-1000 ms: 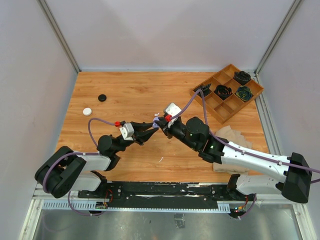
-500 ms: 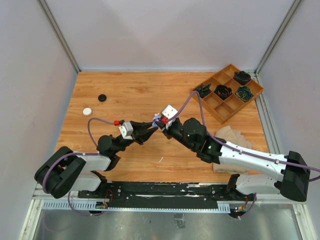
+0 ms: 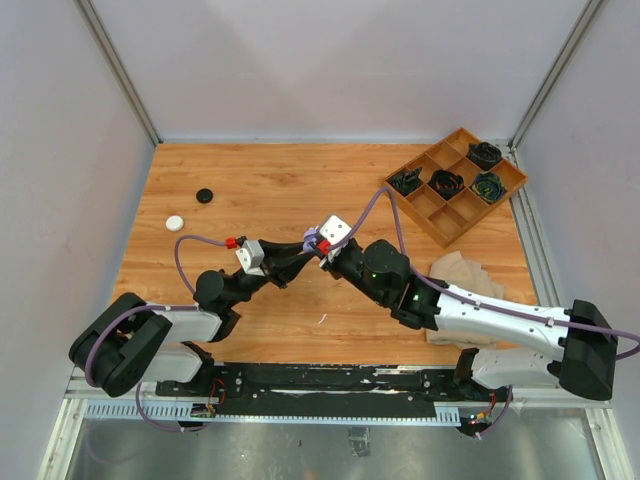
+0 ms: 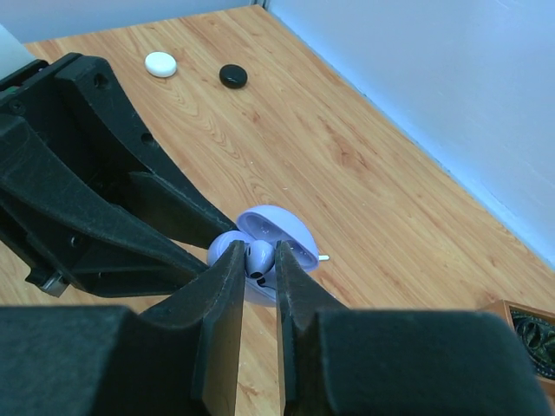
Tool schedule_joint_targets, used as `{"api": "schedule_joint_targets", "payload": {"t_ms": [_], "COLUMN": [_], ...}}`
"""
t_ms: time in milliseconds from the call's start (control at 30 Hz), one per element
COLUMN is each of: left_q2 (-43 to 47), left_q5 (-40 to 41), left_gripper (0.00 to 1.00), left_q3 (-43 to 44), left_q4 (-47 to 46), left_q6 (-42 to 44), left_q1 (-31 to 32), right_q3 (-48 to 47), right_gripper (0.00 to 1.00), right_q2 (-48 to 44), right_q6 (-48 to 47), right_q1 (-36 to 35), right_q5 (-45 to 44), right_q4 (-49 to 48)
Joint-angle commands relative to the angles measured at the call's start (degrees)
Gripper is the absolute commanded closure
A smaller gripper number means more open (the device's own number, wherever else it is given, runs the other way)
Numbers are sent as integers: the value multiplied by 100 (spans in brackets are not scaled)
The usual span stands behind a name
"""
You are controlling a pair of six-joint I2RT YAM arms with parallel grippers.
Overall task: Insert the wireless bluetooth earbuds into the charging case
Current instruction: Place the earbud in the charging case.
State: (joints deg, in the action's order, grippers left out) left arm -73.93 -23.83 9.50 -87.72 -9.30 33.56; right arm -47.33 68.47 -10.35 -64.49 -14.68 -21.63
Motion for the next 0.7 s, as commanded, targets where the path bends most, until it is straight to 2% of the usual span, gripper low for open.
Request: {"api": "schedule_joint_targets", "payload": {"t_ms": [0, 200, 333, 667], "left_q2": [2, 36, 20, -165], "left_q5": [238, 239, 247, 119], "left_gripper": [100, 100, 100, 100], "left_q3": [8, 6, -7, -111], "left_q4": [-1422, -1423, -1425, -1429], "left_q6": [-67, -98, -83, 33], "left_q1": [-24, -21, -22, -23], "right_q3": [58, 73, 42, -24], "right_gripper": [86, 85, 80, 55], "right_q2": [120, 206, 220, -174], "right_q6": [-58, 78, 209, 250], "right_q1": [-237, -291, -314, -344], "right_q5": [-167, -370, -382, -338], "right_q4": [-74, -151, -165, 1]}}
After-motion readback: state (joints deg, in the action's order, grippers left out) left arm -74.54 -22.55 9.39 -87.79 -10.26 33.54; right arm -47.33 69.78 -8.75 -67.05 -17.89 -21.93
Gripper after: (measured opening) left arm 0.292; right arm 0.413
